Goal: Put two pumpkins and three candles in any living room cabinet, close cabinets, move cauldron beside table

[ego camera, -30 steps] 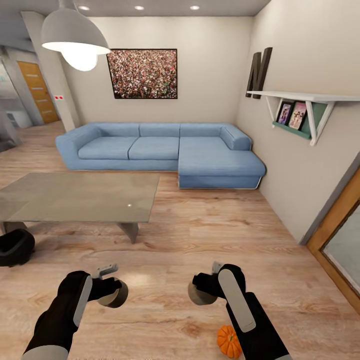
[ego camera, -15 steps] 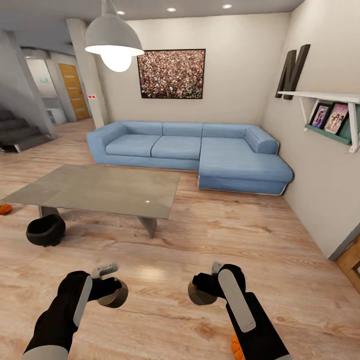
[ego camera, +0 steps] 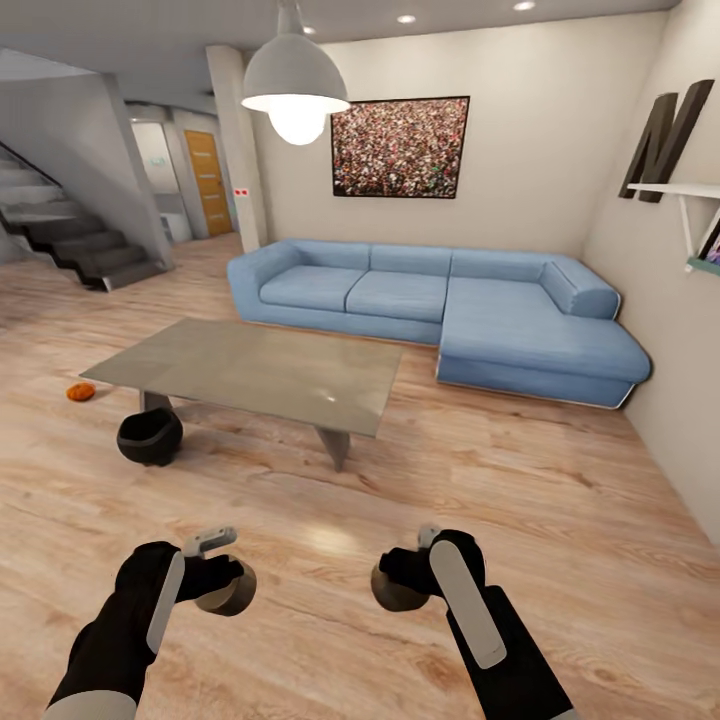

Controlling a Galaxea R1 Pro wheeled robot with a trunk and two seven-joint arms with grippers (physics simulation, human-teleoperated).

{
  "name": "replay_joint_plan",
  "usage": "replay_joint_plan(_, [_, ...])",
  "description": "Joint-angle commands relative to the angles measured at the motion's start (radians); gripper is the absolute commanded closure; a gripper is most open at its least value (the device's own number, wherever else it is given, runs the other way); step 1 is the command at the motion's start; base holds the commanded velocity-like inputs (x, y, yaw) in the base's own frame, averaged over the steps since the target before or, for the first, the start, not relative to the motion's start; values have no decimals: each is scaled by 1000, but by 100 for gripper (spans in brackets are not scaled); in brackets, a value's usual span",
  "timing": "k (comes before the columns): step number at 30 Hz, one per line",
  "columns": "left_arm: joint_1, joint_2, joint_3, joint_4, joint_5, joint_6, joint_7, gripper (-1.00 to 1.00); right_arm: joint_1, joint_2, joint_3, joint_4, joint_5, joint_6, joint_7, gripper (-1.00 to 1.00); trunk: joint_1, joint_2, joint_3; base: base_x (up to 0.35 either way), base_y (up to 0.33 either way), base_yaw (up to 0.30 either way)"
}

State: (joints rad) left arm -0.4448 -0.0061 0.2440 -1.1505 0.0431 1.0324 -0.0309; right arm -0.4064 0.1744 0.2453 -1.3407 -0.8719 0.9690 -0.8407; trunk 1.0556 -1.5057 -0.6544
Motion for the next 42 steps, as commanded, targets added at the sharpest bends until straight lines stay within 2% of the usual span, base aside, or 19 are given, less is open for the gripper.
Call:
replay_joint_plan(1, [0, 0, 0, 0, 1, 0, 0, 100, 0, 0, 0, 0, -1, -1, 0, 100, 0, 0, 0, -4, 0, 288])
replay_joint_plan(36, [0, 0, 0, 0, 1, -2, 1, 100, 0, 0, 1, 13, -1, -1, 0, 100, 0, 0, 0, 0, 0, 288])
replay_joint_plan(42, [0, 1, 1, 0, 1, -2, 2, 100, 0, 0, 2, 28, 0, 0, 1, 100, -23, 42, 19, 0, 0, 288])
